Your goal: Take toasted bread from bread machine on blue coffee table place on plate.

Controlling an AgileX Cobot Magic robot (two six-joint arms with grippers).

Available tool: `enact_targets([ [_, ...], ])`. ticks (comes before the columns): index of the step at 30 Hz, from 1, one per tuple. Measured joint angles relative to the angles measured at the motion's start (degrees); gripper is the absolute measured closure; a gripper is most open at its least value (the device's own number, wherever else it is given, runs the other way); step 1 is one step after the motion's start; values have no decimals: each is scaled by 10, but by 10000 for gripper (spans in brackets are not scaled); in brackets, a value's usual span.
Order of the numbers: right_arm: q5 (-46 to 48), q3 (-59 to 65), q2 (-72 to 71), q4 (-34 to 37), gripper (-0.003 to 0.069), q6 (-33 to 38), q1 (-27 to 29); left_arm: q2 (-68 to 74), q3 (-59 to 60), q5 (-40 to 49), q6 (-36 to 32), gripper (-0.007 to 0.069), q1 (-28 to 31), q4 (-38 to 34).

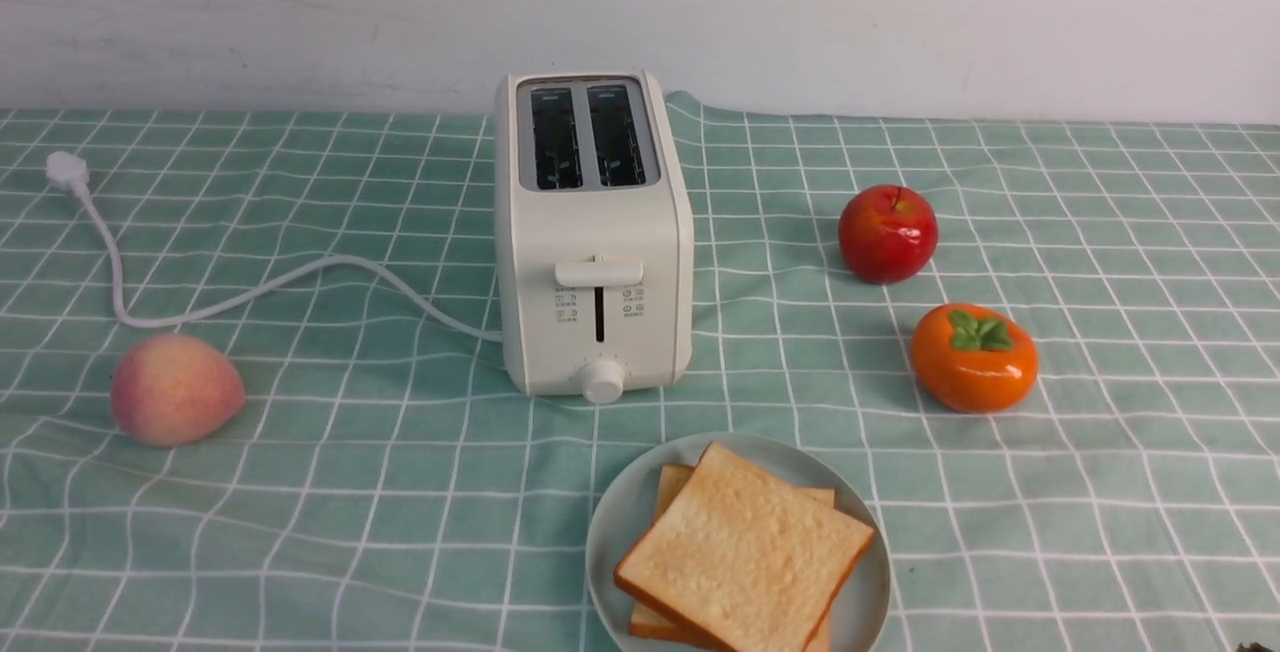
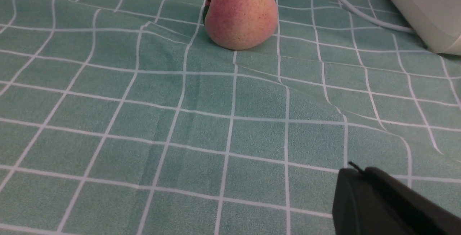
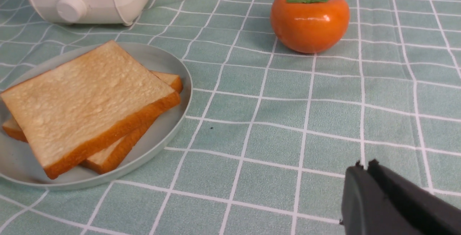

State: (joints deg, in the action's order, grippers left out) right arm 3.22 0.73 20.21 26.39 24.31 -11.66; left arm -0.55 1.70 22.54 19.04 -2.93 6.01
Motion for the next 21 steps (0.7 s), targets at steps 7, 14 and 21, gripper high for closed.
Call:
enact_targets([
  [7,8,0,0,0,643,0,0,0,0,0,0,638,6,0],
  [14,10,0,0,0,638,0,0,0,0,0,0,636,8,0],
  [21,12,0,-3,0,631,0,9,0,0,0,0,629,8,0],
])
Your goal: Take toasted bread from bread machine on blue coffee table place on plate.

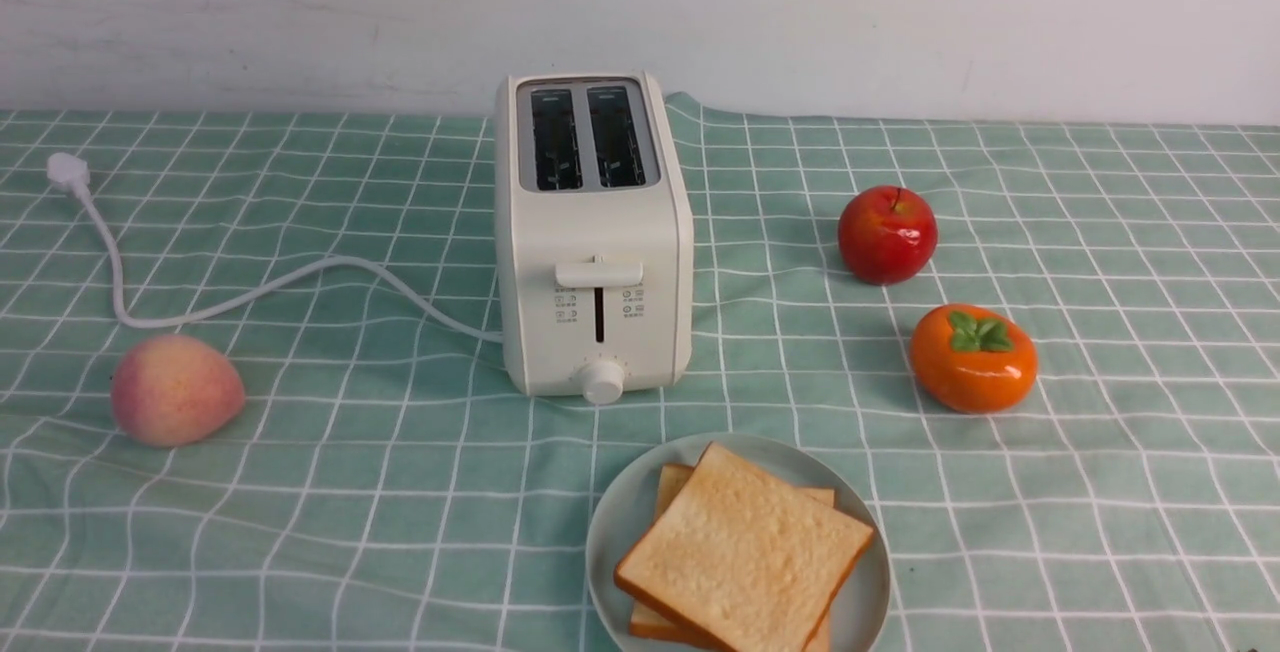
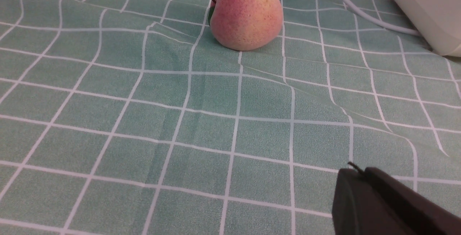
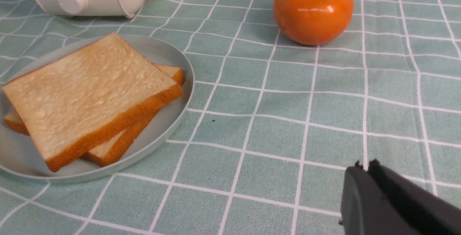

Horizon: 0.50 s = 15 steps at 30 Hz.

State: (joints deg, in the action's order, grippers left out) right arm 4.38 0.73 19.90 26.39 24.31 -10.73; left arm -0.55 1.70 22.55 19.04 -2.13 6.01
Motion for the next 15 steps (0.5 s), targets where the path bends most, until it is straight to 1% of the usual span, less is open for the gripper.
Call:
enact_targets([
  [7,2,0,-73,0,622,0,40,0,0,0,0,624,0,0],
  [11,5,0,-154,0,615,0,65,0,0,0,0,624,0,0],
  [15,1,0,-202,-3,613,1,77,-1,0,0,0,624,0,0],
])
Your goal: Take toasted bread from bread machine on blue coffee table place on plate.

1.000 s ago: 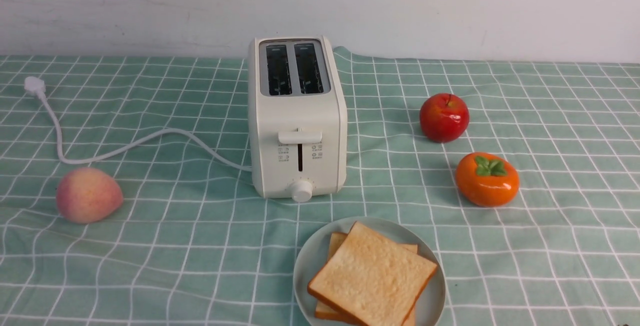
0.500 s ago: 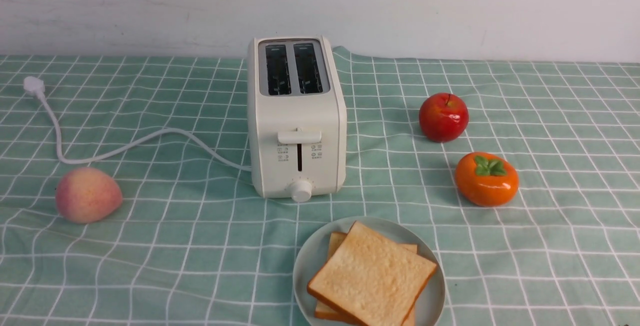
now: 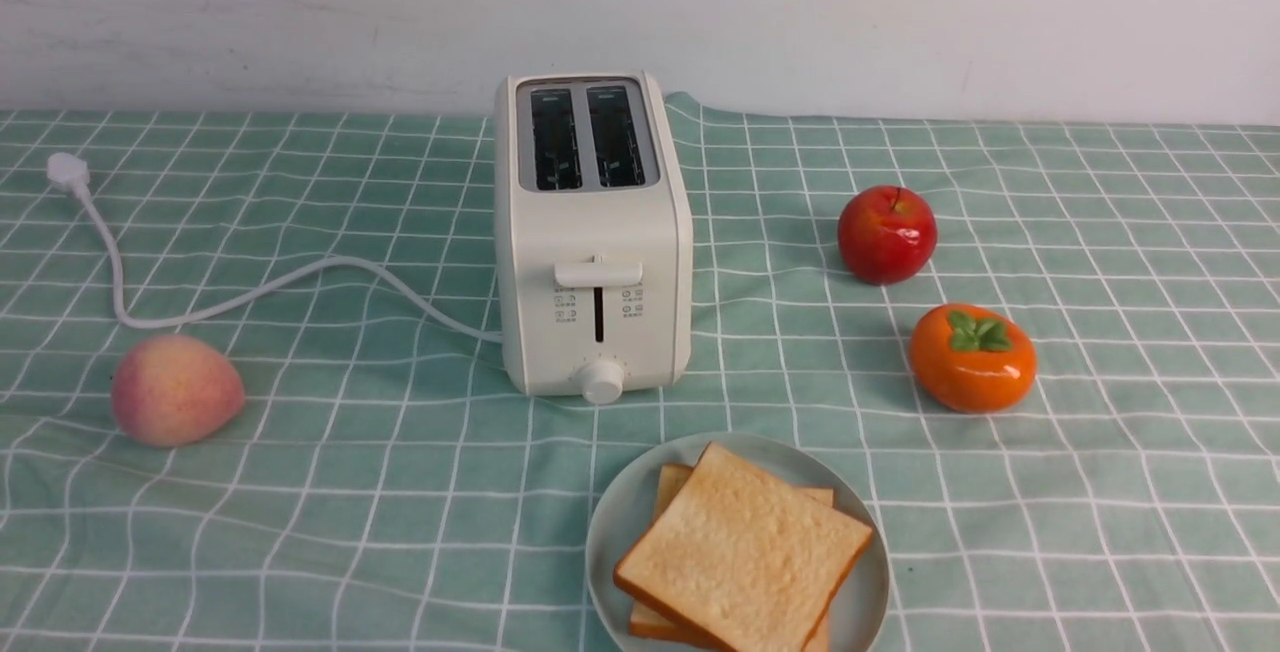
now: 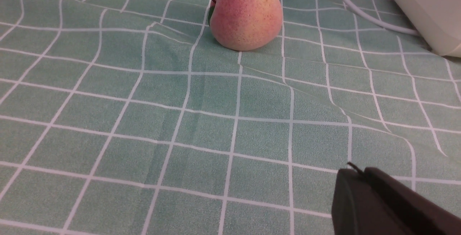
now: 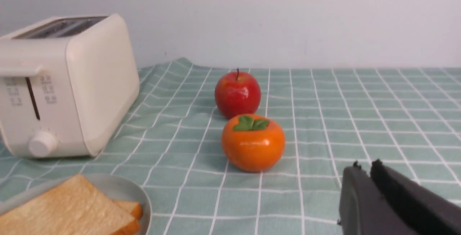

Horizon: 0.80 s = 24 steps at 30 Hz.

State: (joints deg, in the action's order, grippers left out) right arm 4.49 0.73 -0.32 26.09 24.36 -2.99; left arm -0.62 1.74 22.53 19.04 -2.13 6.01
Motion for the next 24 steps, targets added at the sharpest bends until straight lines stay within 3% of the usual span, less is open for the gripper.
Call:
enact_targets([
  [5,29,6,-3,-1,608,0,3,0,0,1,0,624,0,0],
  [10,123,6,-3,-75,605,8,4,0,0,1,0,623,0,0],
  [17,179,2,-3,-150,601,-127,4,0,0,1,0,622,0,0],
  [24,179,2,-3,-155,592,-151,4,0,0,1,0,610,0,0],
])
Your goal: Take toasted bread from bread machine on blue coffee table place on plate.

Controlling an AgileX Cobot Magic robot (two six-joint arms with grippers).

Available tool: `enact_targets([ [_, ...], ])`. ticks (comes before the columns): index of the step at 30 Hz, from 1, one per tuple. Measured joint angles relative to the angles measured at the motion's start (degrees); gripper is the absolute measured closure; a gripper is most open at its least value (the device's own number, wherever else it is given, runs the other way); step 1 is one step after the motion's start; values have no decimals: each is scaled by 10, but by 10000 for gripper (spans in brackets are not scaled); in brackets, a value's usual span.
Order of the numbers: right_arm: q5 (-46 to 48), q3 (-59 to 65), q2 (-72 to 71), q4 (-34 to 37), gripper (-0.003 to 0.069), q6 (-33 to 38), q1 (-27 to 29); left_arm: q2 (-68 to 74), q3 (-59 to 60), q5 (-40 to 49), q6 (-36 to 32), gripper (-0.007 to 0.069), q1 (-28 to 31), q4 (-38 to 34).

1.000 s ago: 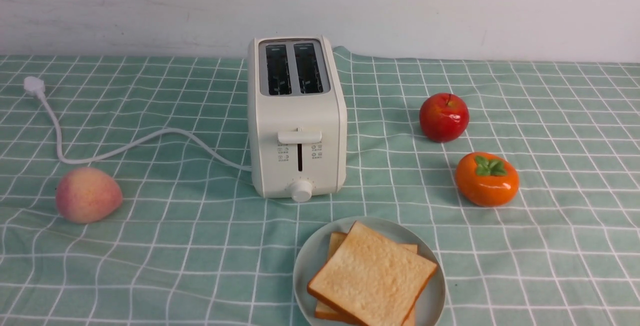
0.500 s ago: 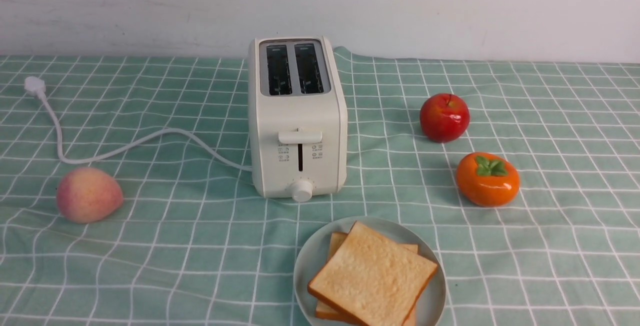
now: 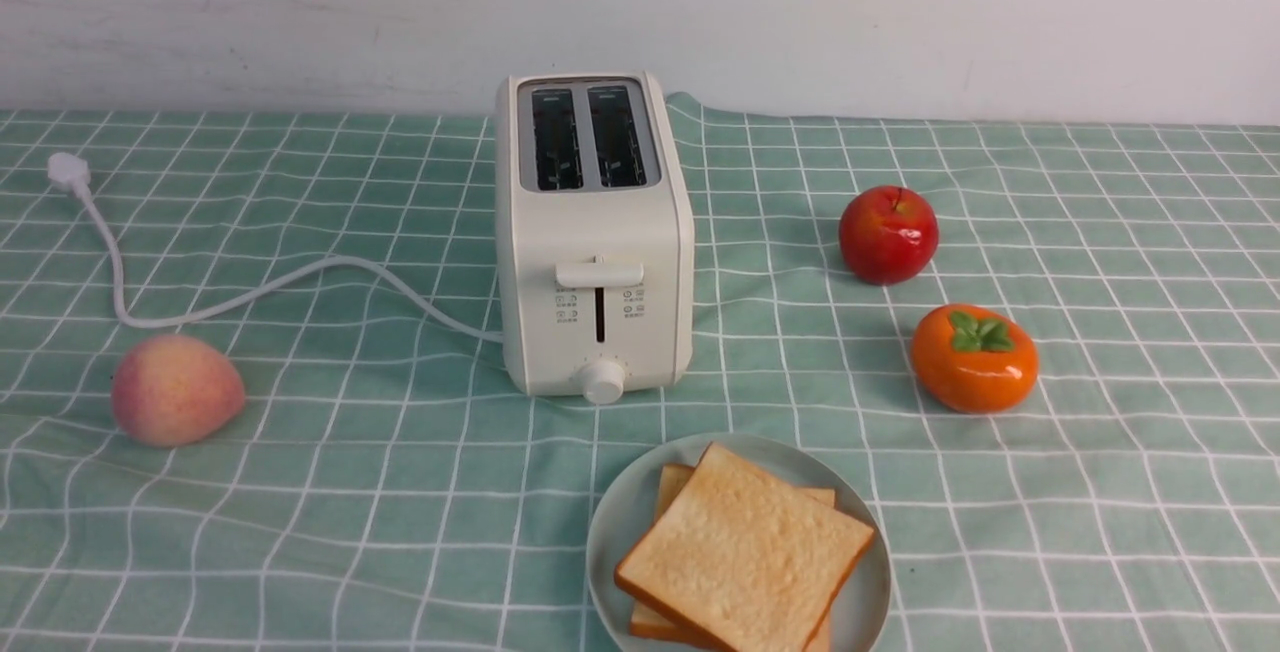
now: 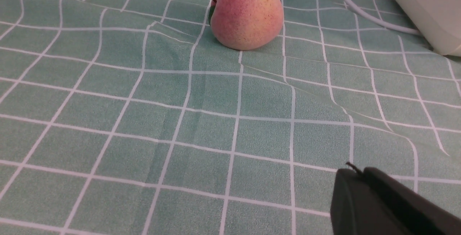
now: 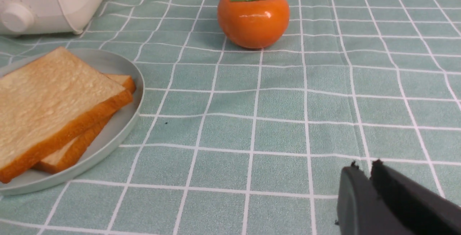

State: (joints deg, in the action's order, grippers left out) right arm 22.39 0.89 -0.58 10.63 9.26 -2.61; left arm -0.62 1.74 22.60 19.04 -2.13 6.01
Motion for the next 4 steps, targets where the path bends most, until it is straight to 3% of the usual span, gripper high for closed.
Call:
enact_targets([
  [4,0,0,0,0,585,0,0,0,0,0,0,606,0,0],
])
